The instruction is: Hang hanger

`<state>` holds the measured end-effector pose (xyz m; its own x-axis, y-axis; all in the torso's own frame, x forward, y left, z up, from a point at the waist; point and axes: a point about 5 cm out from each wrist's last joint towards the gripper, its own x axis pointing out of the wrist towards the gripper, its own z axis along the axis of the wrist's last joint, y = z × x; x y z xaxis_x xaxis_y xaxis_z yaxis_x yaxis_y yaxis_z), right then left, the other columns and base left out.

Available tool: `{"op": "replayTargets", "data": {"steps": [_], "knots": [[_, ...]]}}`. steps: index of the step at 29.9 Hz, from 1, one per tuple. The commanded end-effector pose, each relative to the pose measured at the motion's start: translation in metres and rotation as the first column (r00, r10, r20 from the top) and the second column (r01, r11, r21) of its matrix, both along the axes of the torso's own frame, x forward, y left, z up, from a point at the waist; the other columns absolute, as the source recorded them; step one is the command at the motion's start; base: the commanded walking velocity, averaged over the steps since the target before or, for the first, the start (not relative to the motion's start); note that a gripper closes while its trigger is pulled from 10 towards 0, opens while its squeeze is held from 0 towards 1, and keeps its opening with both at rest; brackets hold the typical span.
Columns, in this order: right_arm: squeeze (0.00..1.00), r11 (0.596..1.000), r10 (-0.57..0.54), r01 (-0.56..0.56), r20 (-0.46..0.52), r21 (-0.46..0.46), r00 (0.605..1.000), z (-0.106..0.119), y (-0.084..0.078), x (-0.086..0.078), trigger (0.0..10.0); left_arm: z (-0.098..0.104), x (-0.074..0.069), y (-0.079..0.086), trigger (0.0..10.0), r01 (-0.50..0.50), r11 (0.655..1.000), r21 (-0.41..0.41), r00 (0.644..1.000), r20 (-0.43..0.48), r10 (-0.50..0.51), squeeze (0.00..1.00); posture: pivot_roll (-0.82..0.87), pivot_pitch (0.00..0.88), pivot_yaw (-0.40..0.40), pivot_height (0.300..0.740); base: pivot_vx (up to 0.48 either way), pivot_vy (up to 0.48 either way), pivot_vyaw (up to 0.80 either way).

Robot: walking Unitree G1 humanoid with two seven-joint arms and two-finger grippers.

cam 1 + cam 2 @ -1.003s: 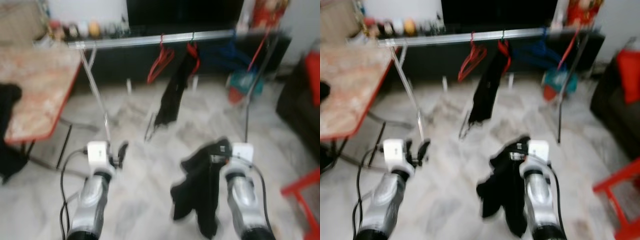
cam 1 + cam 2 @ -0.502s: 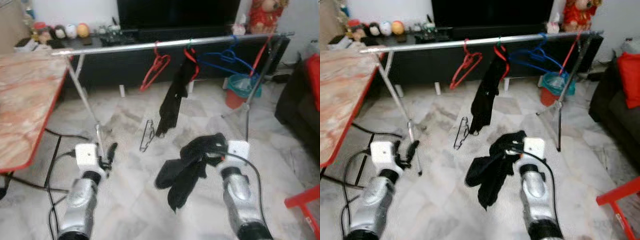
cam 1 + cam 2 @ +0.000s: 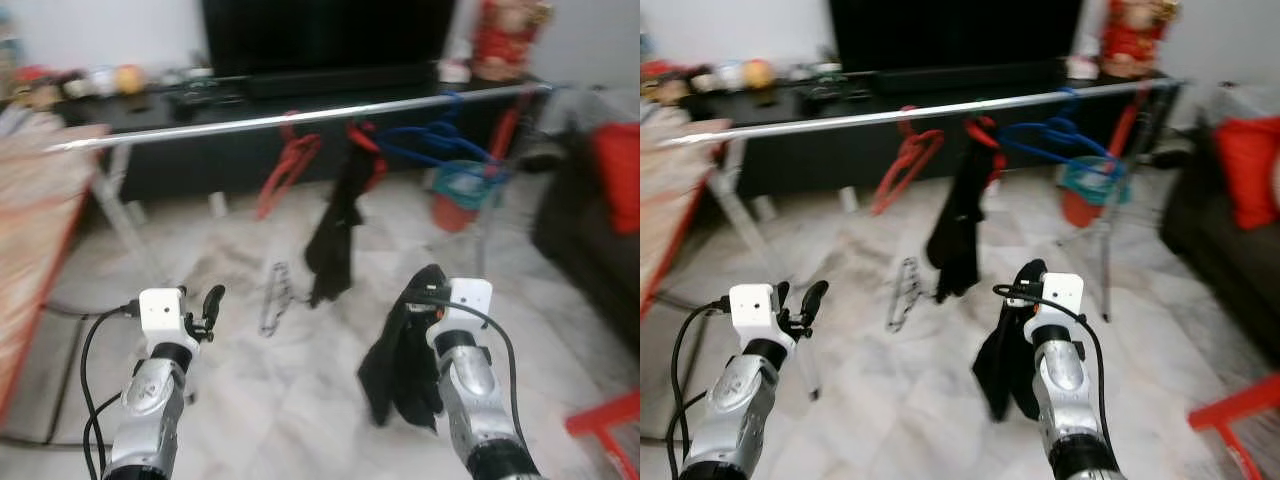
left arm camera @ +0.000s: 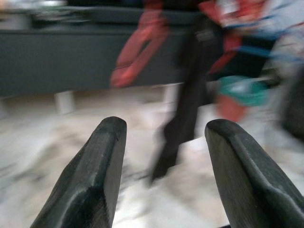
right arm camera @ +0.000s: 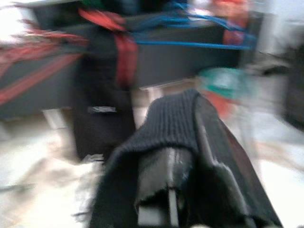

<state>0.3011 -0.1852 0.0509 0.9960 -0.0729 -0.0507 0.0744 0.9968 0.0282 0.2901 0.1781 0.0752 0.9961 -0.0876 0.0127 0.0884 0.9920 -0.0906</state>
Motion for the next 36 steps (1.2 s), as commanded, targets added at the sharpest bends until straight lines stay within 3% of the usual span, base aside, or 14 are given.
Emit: {"op": "replayTargets", "data": {"steps": [1, 16, 36], "knots": [[0.0, 1.0, 0.012, -0.013, 0.054, 0.014, 0.998, 0.012, 0.0075, 0.0076, 10.0, 0.0016, -0.001, 0.0132, 10.0, -0.033, 0.999, 0.015, 0.999, -0.003, 0.033, 0.0, -0.02, 0.0, -0.012, 0.74, 0.412, 0.0, 0.0], [0.0, 1.0, 0.007, -0.008, 0.05, 0.014, 0.999, 0.0116, 0.0073, 0.0072, 10.0, 0.0035, -0.0011, 0.0138, 10.0, -0.037, 0.999, 0.016, 0.999, 0.008, 0.037, 0.0, -0.02, 0.001, -0.014, 0.74, 0.387, 0.0, 0.0], [0.0, 1.0, -0.006, 0.006, 0.05, 0.01, 0.999, 0.0112, 0.0069, 0.0067, 10.0, 0.0028, -0.0011, 0.0069, 10.0, -0.015, 1.0, -0.008, 1.0, -0.003, 0.015, 0.0, -0.01, 0.0, -0.012, 0.74, 0.0, 0.0, 0.0]]}}
